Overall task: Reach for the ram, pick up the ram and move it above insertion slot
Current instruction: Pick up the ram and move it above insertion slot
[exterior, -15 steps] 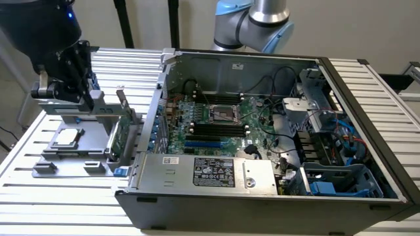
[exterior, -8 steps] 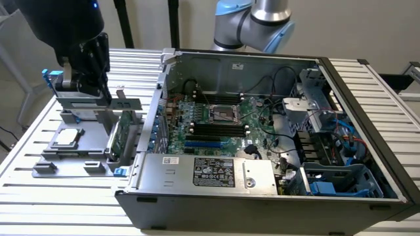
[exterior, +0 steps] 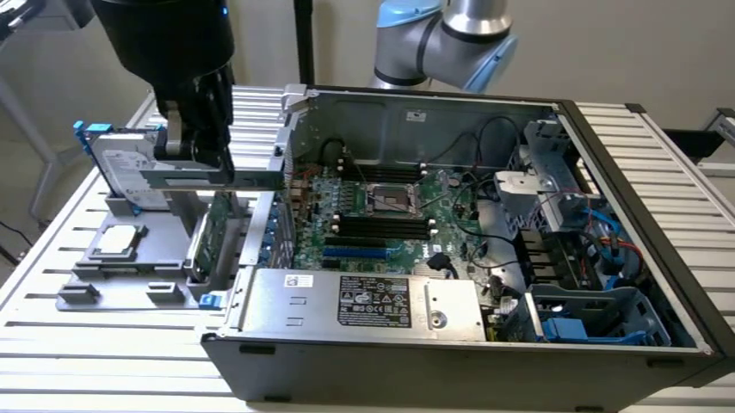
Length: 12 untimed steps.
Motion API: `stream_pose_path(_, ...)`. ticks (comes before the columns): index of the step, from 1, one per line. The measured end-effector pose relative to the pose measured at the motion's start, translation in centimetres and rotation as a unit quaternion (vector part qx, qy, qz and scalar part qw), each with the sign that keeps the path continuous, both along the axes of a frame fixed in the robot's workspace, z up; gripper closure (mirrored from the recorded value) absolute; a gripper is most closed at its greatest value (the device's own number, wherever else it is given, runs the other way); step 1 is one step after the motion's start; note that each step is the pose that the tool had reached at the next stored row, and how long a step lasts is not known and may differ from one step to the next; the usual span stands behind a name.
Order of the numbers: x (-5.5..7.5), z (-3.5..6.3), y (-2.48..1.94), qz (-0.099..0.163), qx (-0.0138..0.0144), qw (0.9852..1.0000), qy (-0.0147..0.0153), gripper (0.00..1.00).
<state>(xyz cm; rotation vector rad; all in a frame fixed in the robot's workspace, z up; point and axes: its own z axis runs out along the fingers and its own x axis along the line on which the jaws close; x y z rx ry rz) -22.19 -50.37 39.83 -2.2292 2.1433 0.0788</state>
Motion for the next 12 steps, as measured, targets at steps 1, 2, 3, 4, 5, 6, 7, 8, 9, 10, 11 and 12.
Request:
stream_pose_path(1, 0.5, 0.0, 0.02, 0.0, 0.0001, 1.0, 0.0001, 0.87)
stream_pose_path(2, 0.9, 0.0, 0.04, 0.0, 0.0004, 1.0, 0.0, 0.87)
stream_pose_path(3, 1.4, 0.0, 0.06, 0.0, 0.0006, 1.0, 0.0, 0.87)
stream_pose_path(4, 1.8, 0.0, 0.08, 0.0, 0.0008, 1.0, 0.0, 0.87)
stream_pose_path(5, 2.3, 0.0, 0.1, 0.0, 0.0009, 1.0, 0.0, 0.87)
stream_pose_path(6, 2.7, -0.01, 0.13, 0.0, 0.0011, 1.0, 0.0, 0.87)
stream_pose_path(7, 3.2, -0.01, 0.16, 0.0, 0.0012, 1.0, 0.0, 0.87)
stream_pose_path(8, 3.7, -0.01, 0.19, 0.0, 0.0012, 1.0, 0.0, 0.87)
stream_pose_path(9, 4.1, -0.01, 0.23, 0.0, 0.0012, 1.0, 0.0, 0.87)
stream_pose_path(10, 4.6, -0.02, 0.29, 0.0, 0.0012, 1.0, 0.0, 0.87)
stream_pose_path(11, 5.0, -0.03, 0.35, 0.0, 0.0012, 1.0, 0.0, 0.87)
stream_pose_path(12, 5.5, -0.06, 0.44, 0.0, 0.0012, 1.0, 0.0, 0.87)
